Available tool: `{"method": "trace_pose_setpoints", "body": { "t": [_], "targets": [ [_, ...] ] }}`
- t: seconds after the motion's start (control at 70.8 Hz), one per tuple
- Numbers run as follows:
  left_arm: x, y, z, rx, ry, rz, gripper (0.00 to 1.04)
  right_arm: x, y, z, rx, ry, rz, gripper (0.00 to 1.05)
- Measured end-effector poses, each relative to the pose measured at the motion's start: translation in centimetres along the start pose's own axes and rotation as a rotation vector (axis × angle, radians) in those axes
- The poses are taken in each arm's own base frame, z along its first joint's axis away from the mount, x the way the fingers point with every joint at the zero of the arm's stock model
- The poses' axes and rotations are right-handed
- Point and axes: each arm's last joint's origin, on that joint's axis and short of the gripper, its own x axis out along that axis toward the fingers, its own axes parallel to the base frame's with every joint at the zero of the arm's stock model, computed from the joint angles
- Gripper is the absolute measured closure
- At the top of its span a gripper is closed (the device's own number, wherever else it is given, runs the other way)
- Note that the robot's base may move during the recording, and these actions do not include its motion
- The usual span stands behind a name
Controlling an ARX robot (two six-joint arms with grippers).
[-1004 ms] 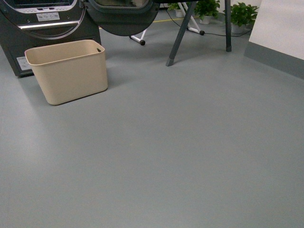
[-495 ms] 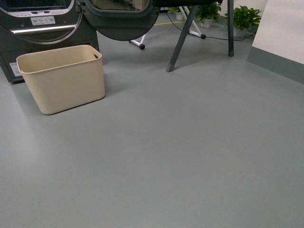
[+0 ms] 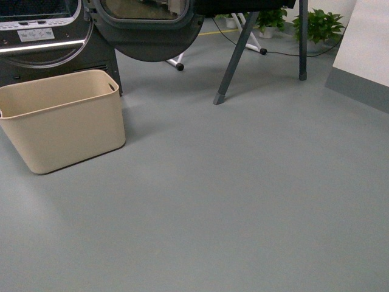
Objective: Move hamper under clothes hanger
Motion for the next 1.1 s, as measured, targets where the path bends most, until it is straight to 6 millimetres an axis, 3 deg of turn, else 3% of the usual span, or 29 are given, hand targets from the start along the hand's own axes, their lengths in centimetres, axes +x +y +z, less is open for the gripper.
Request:
{"method": "trace_pose_setpoints", "body": {
  "t": [1.102],
  "targets": [
    [0.0,0.0,0.0,0.0,0.0,0.0,0.07,0.0,0.0,0.01,0.0,0.0,-0.001,0.08]
  ]
}}
